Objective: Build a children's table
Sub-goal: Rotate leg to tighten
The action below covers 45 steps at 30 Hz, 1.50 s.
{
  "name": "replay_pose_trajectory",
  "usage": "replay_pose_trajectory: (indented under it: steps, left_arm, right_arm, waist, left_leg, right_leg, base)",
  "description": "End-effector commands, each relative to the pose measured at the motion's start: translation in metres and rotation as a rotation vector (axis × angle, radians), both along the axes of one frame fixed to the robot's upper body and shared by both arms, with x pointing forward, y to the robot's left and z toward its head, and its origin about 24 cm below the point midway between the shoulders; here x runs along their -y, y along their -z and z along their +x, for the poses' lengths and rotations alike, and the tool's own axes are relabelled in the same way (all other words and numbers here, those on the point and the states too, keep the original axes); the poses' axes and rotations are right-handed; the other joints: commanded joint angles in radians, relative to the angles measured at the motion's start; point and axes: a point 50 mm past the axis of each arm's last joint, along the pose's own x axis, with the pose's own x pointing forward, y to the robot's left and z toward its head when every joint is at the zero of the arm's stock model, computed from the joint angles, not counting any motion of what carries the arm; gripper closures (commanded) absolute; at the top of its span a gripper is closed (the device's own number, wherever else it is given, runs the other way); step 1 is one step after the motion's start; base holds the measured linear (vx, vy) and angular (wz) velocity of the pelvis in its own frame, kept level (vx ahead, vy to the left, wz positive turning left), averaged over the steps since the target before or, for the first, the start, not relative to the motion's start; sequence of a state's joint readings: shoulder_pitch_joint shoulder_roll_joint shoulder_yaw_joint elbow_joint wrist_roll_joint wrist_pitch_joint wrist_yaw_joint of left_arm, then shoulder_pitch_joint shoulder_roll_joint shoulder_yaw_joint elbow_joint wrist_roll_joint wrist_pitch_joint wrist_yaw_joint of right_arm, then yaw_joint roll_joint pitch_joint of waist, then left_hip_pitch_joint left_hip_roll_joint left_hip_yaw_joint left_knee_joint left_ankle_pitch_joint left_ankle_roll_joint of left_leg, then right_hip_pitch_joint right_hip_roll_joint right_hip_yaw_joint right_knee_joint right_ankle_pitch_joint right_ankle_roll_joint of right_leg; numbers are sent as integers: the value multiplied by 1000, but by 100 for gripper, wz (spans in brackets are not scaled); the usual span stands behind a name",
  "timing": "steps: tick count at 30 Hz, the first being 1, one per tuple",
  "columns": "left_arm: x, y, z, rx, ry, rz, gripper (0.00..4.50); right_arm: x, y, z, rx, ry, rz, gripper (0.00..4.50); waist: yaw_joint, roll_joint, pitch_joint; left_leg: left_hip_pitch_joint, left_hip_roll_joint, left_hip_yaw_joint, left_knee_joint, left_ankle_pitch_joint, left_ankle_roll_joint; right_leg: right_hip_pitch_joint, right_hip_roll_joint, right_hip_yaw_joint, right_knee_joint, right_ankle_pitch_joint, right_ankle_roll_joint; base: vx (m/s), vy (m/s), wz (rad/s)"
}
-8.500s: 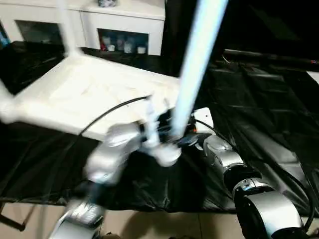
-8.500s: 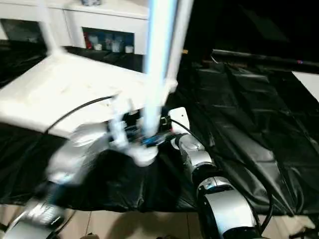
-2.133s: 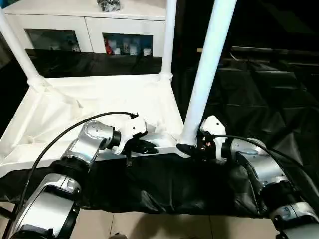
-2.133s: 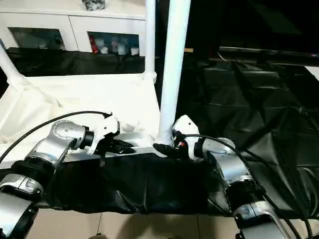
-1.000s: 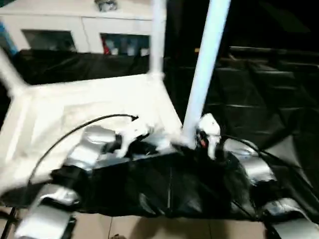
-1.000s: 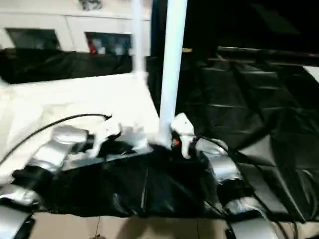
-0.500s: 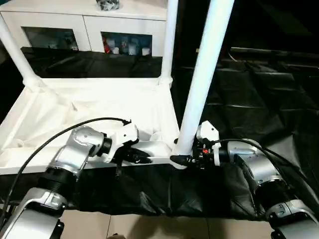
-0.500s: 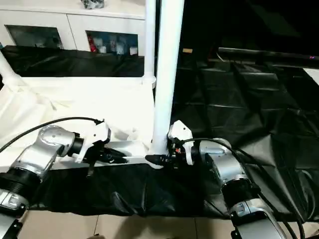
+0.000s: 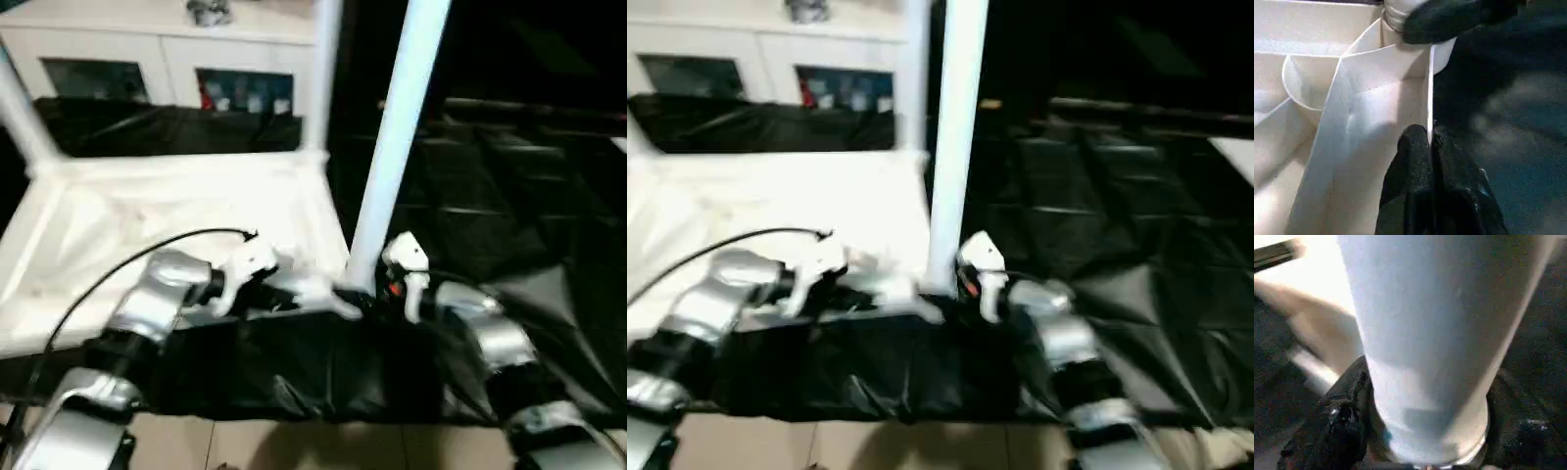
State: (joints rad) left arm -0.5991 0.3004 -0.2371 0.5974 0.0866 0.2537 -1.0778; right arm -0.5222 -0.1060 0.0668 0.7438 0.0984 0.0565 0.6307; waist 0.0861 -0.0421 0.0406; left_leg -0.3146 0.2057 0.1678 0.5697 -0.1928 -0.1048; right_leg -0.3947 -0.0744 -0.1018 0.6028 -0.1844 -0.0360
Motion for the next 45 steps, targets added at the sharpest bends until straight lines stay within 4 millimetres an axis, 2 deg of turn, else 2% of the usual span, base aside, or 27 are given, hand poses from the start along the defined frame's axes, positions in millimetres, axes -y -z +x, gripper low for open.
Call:
replay_pose_trajectory:
  steps: [1, 2, 4, 5, 6, 7, 8, 10, 12, 13, 16, 17, 19, 20, 21, 22, 23, 24, 25, 28, 30, 31, 33, 36, 39, 42, 45]
  left_arm:
    - [33, 8, -1, -11, -6, -19, 450]
    - [44, 9, 1, -4, -41, -32, 450]
    - [50, 9, 1, 0, -41, -32, 450]
    - [54, 9, 1, 5, -38, -27, 450]
    - [57, 9, 1, 8, -33, -24, 450]
    - [58, 8, 1, 8, -28, -25, 450]
    - [59, 7, 1, 9, -20, -24, 450]
    - [56, 6, 1, 12, -6, -15, 450]
    - [43, 4, 0, 11, 25, -5, 450]
    - [39, 4, 0, 10, 34, -3, 450]
    - [34, 3, -1, 10, 48, -5, 450]
    - [26, 1, -2, 7, 68, -13, 450]
    - [25, 0, -3, 5, 79, -20, 450]
    - [14, -4, -7, -6, 141, -51, 450]
    - [14, -4, -7, -6, 141, -51, 450]
    - [10, -6, -8, -9, 164, -62, 450]
    - [4, -7, -8, -26, 164, -67, 450]
    - [1, -8, -9, -28, 173, -66, 450]
    - [1, -8, -9, -28, 173, -66, 450]
    - [-10, -11, -13, -47, 232, -61, 450]
    - [-13, -11, -14, -49, 249, -48, 450]
    - [-14, -11, -15, -48, 252, -45, 450]
    - [-15, -11, -15, -53, 262, -44, 450]
    - [-19, -12, -16, -57, 280, -40, 450]
    - [-20, -12, -17, -60, 288, -39, 450]
    - [-20, -13, -17, -64, 295, -41, 450]
    - [-20, -11, -17, -69, 291, -41, 450]
  right_arm:
    - [-35, 16, -9, -91, -15, -12, 179]
    - [-50, 15, -6, -90, 30, -10, 179]
    - [-58, 12, -6, -77, 17, -5, 179]
    - [-66, 8, -6, -39, -21, -22, 179]
    - [-71, 4, -5, -10, -34, -26, 179]
    - [-72, 2, -4, -6, -30, -7, 144]
    - [-72, -2, -2, -3, -26, 28, 123]
    - [-65, -5, 0, 9, -35, 53, 109]
    - [-46, -7, -1, 23, -104, 78, 103]
    - [-41, -8, -2, 22, -126, 82, 68]
    - [-34, -8, -3, 26, -157, 73, 49]
    - [-23, -9, -5, 33, -217, 51, 35]
    - [-21, -9, -6, 34, -236, 45, 19]
    - [-6, -10, -12, 31, -353, 6, 19]
    - [-6, -10, -12, 31, -353, 6, 19]
    - [-1, -11, -14, 20, -393, 3, 19]
    - [5, -12, -16, 7, -444, -2, 19]
    - [9, -12, -17, -1, -470, -8, 19]
    - [9, -12, -17, -1, -470, -8, 34]
    - [19, -13, -18, -8, -546, -61, 51]
    - [21, -14, -18, -10, -570, -78, 61]
    - [21, -14, -18, -11, -576, -82, 84]
    - [22, -15, -18, -13, -586, -88, 91]
    - [22, -17, -18, -19, -611, -90, 117]
    - [21, -18, -20, -27, -633, -74, 141]
    - [19, -17, -21, -29, -646, -62, 168]
    - [17, -15, -23, -35, -650, -55, 176]
  waist:
    - [-4, 7, -35]
    - [-7, 11, -36]
    - [-7, 11, -37]
    - [-8, 14, -37]
    - [-10, 19, -39]
    - [-11, 16, -39]
    - [-9, 20, -39]
    - [-10, 17, -39]
    - [-6, 16, -40]
    - [-4, 16, -44]
    - [0, 13, -47]
    - [3, 12, -50]
    - [4, 11, -53]
    - [7, 4, -55]
    - [12, 2, -59]
    - [13, -1, -62]
    - [18, 4, -63]
    - [20, 0, -63]
    - [22, 1, -64]
    - [29, 5, -58]
    - [30, 7, -53]
    - [29, 6, -52]
    - [29, 6, -51]
    - [28, 5, -53]
    - [29, -3, -54]
    - [30, 0, -56]
    - [29, -1, -55]
  left_leg:
    - [1, 14, -13, -66, -335, 4]
    - [-1, 17, -14, -70, -336, 7]
    - [0, 17, -16, -74, -351, 13]
    - [4, 19, -16, -75, -369, 19]
    - [2, 21, -16, -78, -378, 21]
    - [-2, 21, -17, -80, -377, 23]
    - [-1, 21, -17, -81, -377, 26]
    - [0, 21, -14, -81, -376, 31]
    - [-4, 21, -13, -80, -359, 43]
    - [-9, 23, -11, -80, -335, 52]
    - [-14, 28, -9, -81, -272, 59]
    - [-14, 28, -5, -76, -238, 66]
    - [-15, 28, -1, -72, -211, 72]
    - [-18, 25, 2, -69, -180, 82]
    - [-28, 22, 2, -64, -135, 100]
    - [-30, 22, 5, -61, -109, 109]
    - [-29, 24, 5, -57, -76, 119]
    - [-32, 25, 8, -53, -55, 135]
    - [-34, 25, 8, -51, -46, 140]
    - [-33, 28, 8, -54, -83, 128]
    - [-28, 30, 7, -59, -133, 96]
    - [-27, 31, 6, -62, -153, 84]
    - [-25, 32, 5, -63, -167, 74]
    - [-27, 33, 3, -63, -150, 67]
    - [-27, 31, 5, -60, -134, 73]
    - [-30, 31, 5, -58, -106, 80]
    - [-29, 31, 5, -59, -112, 77]
  right_leg:
    - [29, -81, 38, -132, -662, -19]
    - [31, -80, 37, -133, -636, -23]
    - [32, -79, 34, -134, -616, -23]
    - [31, -80, 33, -136, -603, -29]
    - [34, -80, 33, -135, -577, -38]
    - [37, -80, 34, -133, -566, -40]
    - [36, -80, 36, -130, -551, -45]
    - [34, -81, 40, -130, -545, -53]
    - [37, -83, 43, -129, -539, -56]
    - [42, -84, 47, -124, -502, -63]
    - [46, -82, 53, -107, -395, -105]
    - [48, -82, 54, -99, -335, -136]
    - [49, -80, 56, -91, -288, -155]
    - [53, -79, 56, -87, -253, -168]
    - [62, -79, 57, -76, -199, -172]
    - [61, -78, 59, -72, -160, -177]
    - [56, -74, 58, -60, -92, -197]
    - [56, -70, 56, -54, -42, -211]
    - [57, -71, 56, -50, -24, -216]
    - [54, -74, 52, -60, -102, -206]
    - [50, -75, 52, -70, -201, -182]
    - [49, -76, 53, -74, -239, -170]
    - [48, -77, 53, -77, -270, -161]
    - [48, -75, 55, -71, -237, -167]
    - [50, -75, 56, -68, -210, -174]
    - [52, -76, 56, -62, -175, -182]
    - [52, -75, 55, -63, -181, -184]
  base:
    - [0, 0, 0]
    - [0, 0, 0]
    - [0, 0, 0]
    - [0, 0, 0]
    - [0, 0, 0]
    - [0, 0, 0]
    - [0, 0, 0]
    - [0, 0, 0]
    - [0, 0, 0]
    - [0, 0, 0]
    - [0, 0, 0]
    - [0, 0, 0]
    - [0, 0, 0]
    - [53, -38, 4]
    - [56, -38, 2]
    - [56, -38, 2]
    - [52, -34, 4]
    - [0, 0, 0]
    - [0, 0, 0]
    - [0, 0, 0]
    - [0, 0, 0]
    - [0, 0, 0]
    - [0, 0, 0]
    - [0, 0, 0]
    - [0, 0, 0]
    - [0, 0, 0]
    - [0, 0, 0]
